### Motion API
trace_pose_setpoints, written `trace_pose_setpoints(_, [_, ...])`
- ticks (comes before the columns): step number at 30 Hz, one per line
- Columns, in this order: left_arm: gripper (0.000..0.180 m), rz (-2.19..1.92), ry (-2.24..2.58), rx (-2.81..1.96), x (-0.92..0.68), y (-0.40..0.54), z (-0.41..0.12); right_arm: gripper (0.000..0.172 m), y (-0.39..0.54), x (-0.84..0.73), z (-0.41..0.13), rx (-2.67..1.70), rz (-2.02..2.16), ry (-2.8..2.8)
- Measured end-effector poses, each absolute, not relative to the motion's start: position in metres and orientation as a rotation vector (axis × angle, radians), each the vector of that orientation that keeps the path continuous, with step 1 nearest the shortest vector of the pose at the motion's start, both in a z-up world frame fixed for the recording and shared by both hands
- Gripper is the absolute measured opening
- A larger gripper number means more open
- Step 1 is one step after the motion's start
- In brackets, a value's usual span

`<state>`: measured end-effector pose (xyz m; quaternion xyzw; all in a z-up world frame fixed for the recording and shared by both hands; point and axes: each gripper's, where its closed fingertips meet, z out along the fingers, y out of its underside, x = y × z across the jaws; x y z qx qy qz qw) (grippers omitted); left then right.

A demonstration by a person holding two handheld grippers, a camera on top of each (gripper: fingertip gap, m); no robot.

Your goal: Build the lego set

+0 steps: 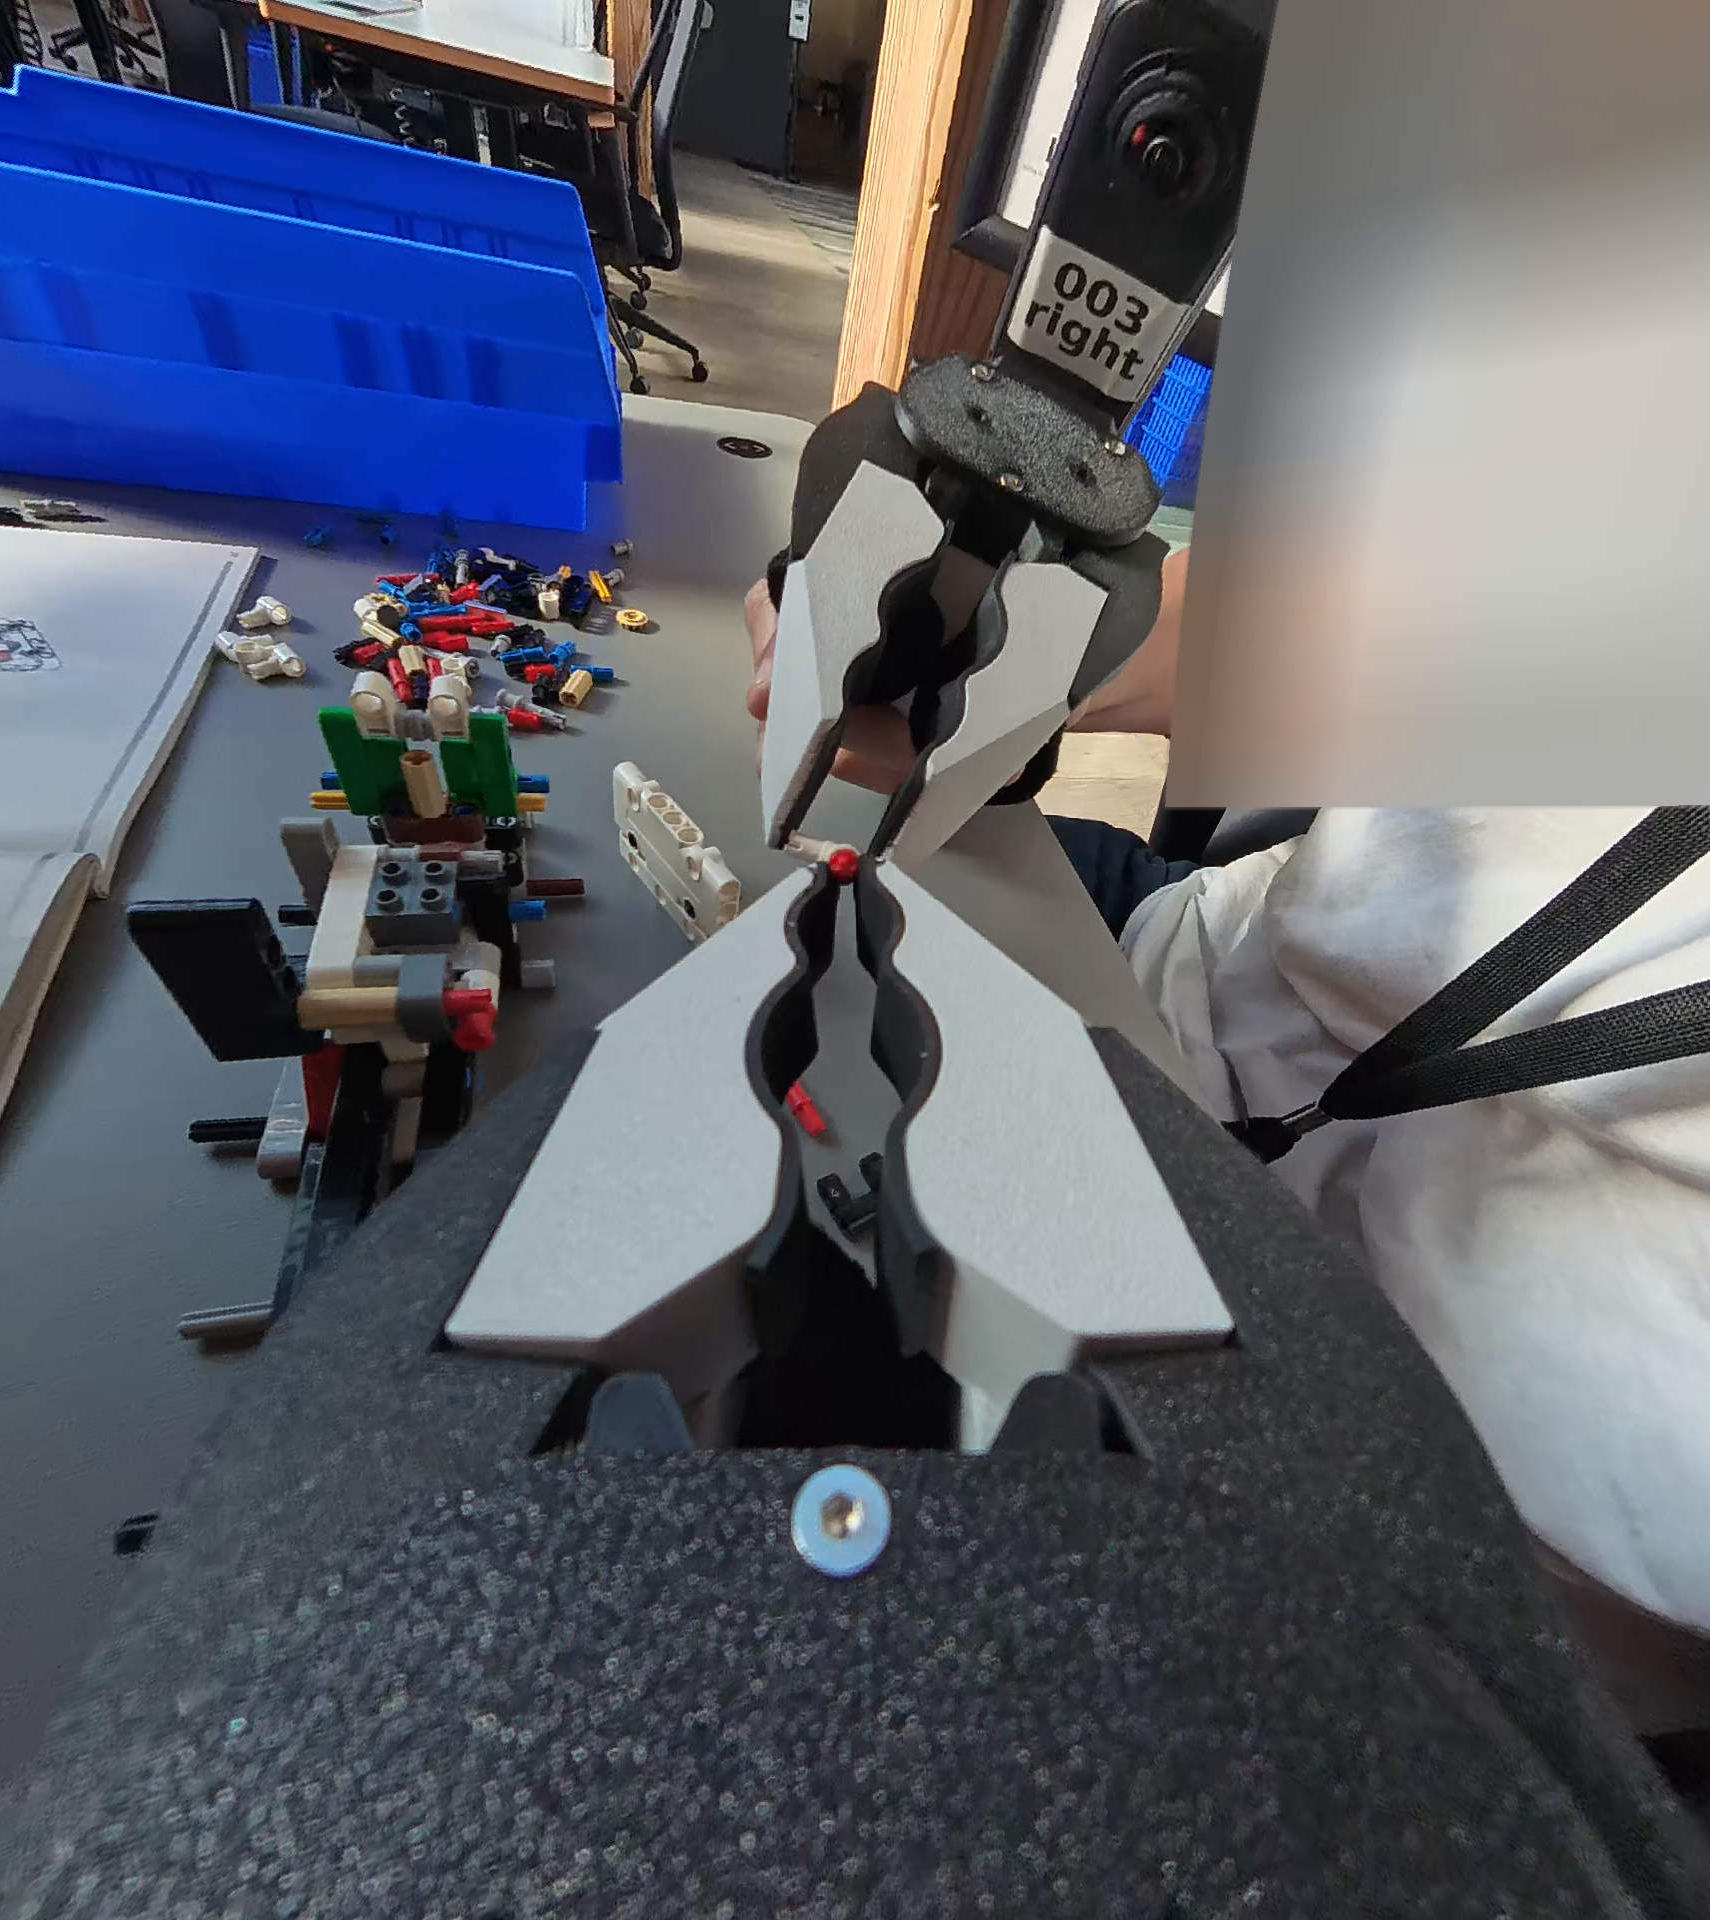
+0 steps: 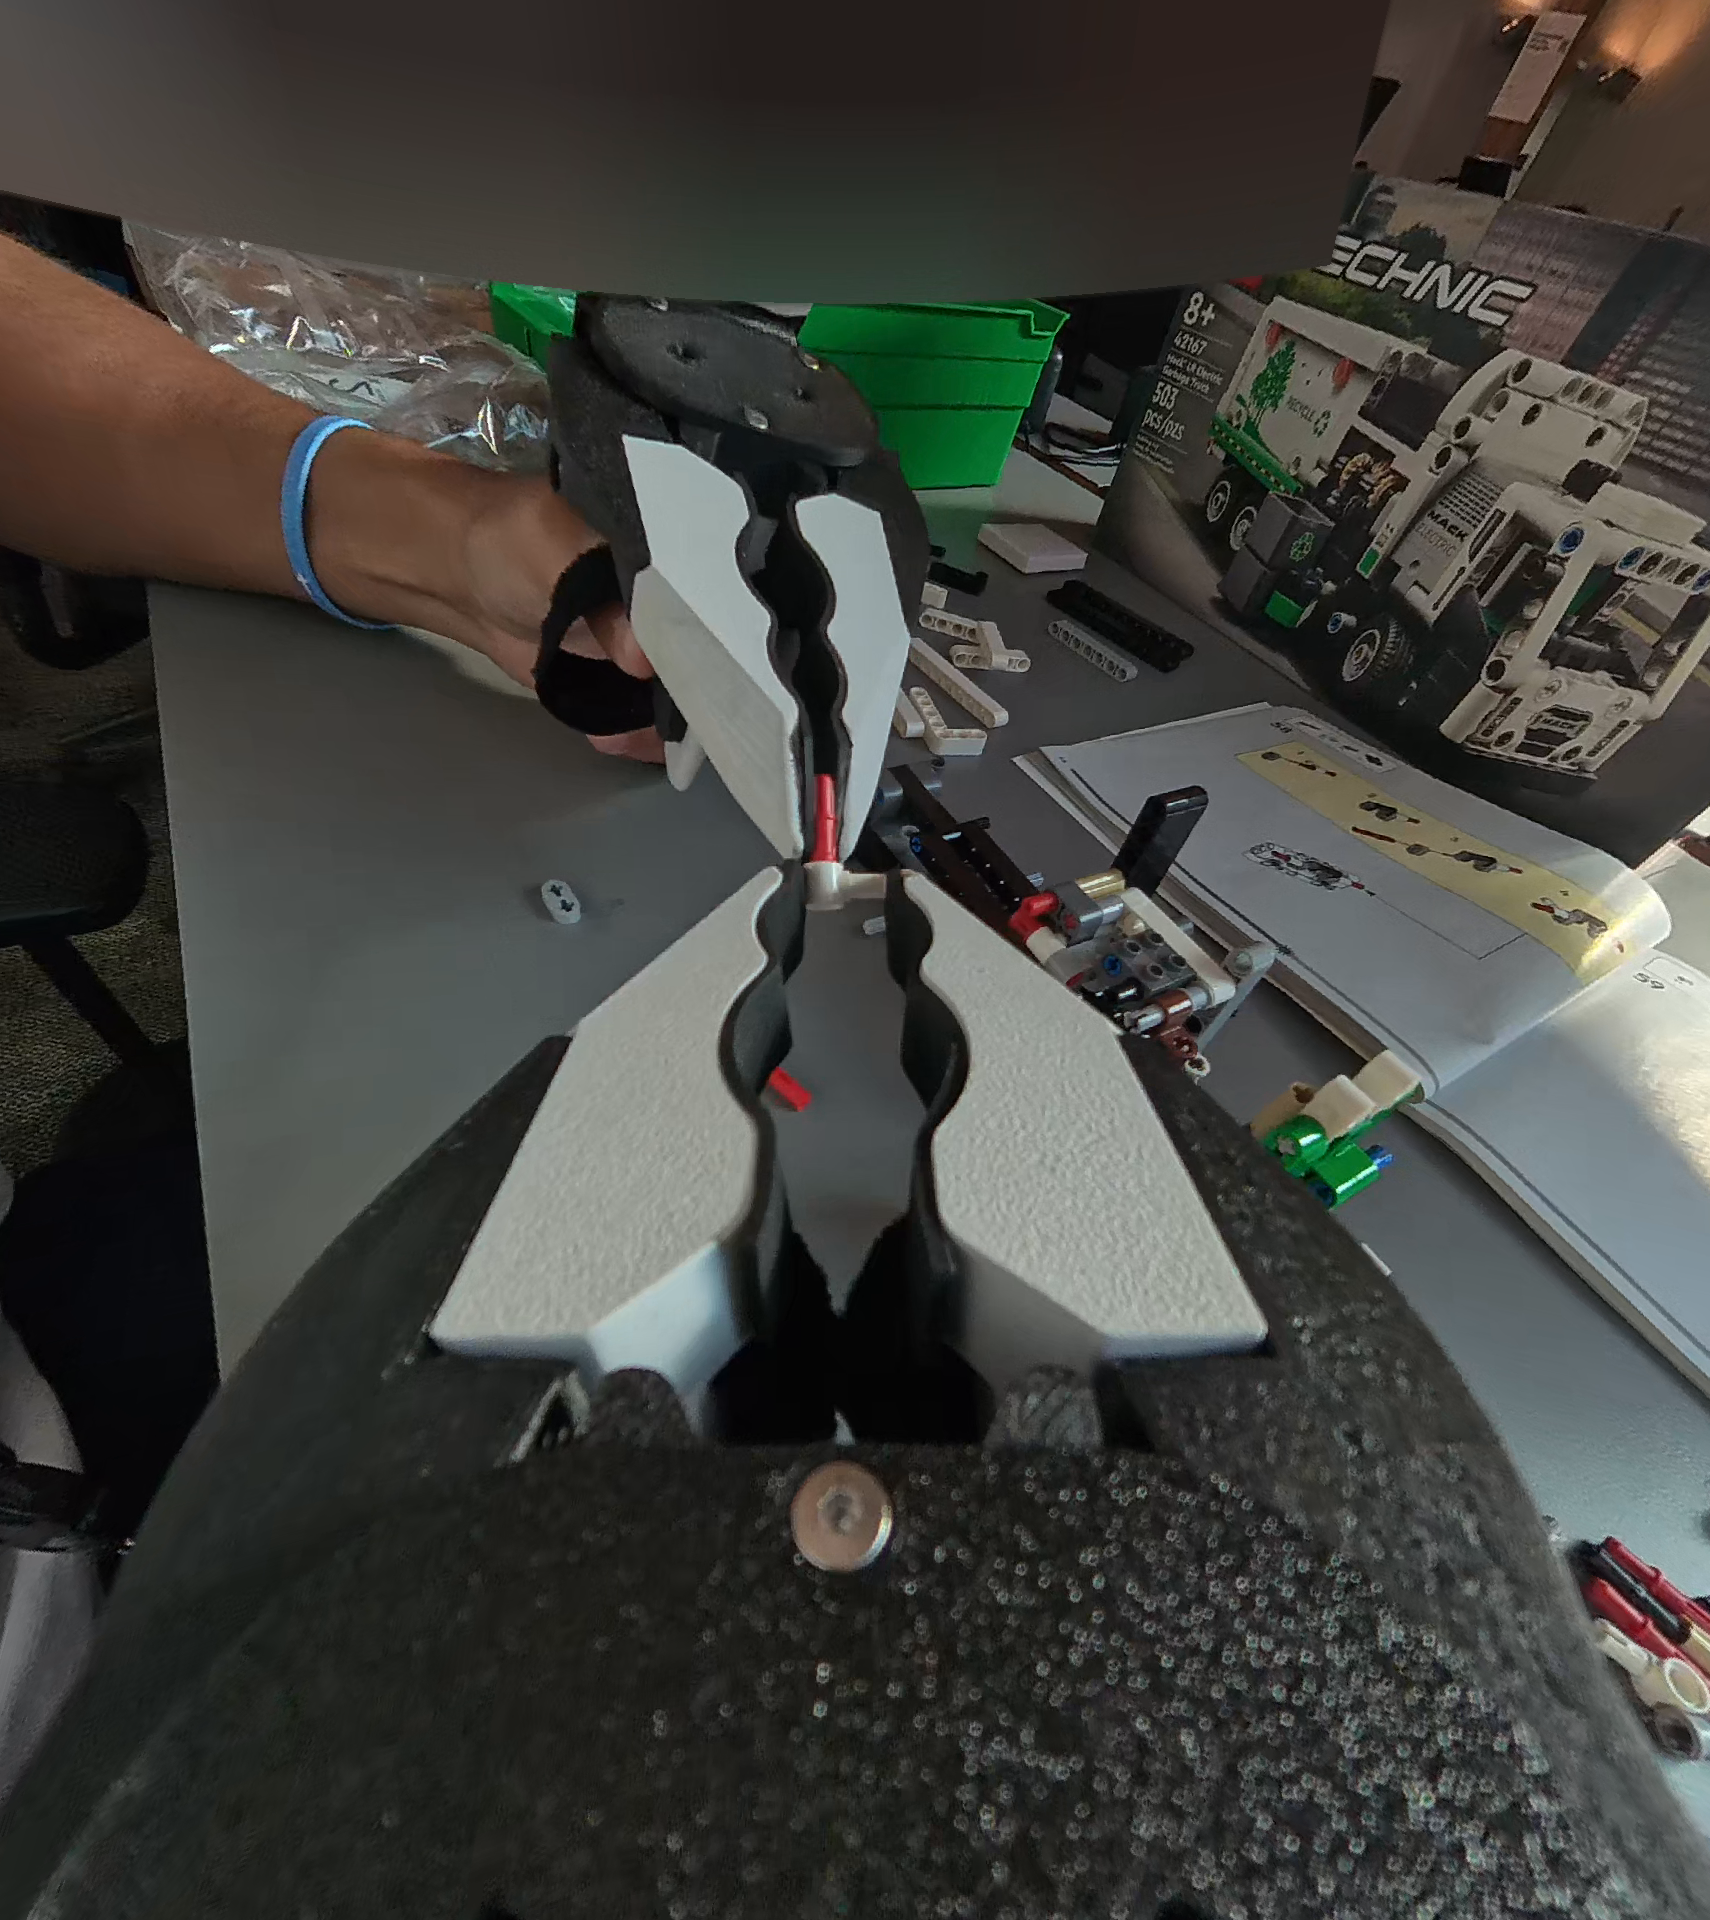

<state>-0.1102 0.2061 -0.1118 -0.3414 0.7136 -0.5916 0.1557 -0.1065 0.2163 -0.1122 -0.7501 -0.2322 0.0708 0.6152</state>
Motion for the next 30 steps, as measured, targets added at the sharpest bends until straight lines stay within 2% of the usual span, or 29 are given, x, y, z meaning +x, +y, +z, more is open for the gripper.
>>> trace_pose_setpoints(14, [0.003, -1.600, 2.036, -0.964, -0.107, 0.213, -0.115, 0.014, 0.220, -0.101, -0.120, -1.745, -0.024, -0.587])
trace_pose_setpoints(30, [0.002, -1.646, 2.060, -0.946, -0.111, 0.211, -0.112, 0.014, 0.216, -0.104, -0.121, -1.761, 0.003, -0.587])
